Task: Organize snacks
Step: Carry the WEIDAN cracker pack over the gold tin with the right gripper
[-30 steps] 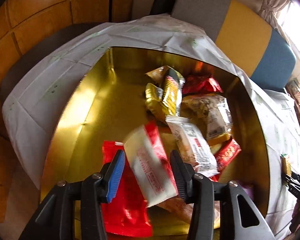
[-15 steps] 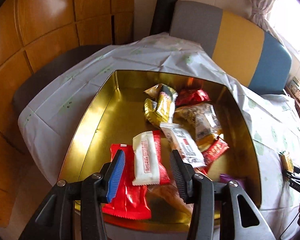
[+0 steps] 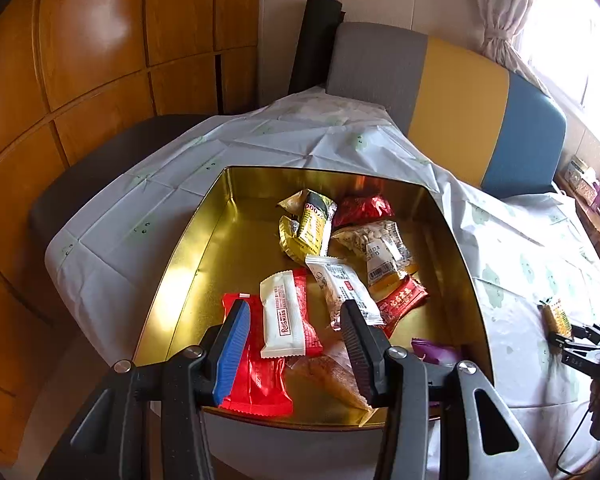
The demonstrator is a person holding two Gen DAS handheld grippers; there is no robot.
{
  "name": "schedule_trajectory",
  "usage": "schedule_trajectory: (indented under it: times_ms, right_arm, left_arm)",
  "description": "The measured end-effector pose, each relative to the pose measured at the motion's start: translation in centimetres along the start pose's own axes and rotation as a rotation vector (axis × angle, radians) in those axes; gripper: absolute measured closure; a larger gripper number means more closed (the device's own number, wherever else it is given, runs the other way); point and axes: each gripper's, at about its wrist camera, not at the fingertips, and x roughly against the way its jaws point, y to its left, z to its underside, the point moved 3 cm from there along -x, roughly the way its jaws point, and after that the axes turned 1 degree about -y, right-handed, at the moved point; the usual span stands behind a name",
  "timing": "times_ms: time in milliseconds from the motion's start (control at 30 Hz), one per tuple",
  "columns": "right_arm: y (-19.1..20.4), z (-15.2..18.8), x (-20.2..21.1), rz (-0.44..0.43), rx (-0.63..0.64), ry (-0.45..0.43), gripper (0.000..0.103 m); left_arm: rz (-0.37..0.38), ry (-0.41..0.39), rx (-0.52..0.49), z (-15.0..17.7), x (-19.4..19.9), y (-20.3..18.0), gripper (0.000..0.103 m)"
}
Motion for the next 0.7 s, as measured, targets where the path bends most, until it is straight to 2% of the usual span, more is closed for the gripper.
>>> schedule_trajectory:
  times_ms: [367, 700]
  right_arm:
    - [-0.2, 0.0, -0.1, -0.007, -0.016, 0.002, 0.056]
    - [-0.9, -0.6, -0.5, -0.025, -0.075, 0.04, 0.056]
  left_arm:
    - [0.012, -0.003, -0.002, 0.8, 1.0, 0.1, 0.055]
    - [0.018, 0.009, 0.008, 1.6, 0.8, 0.6, 0.055]
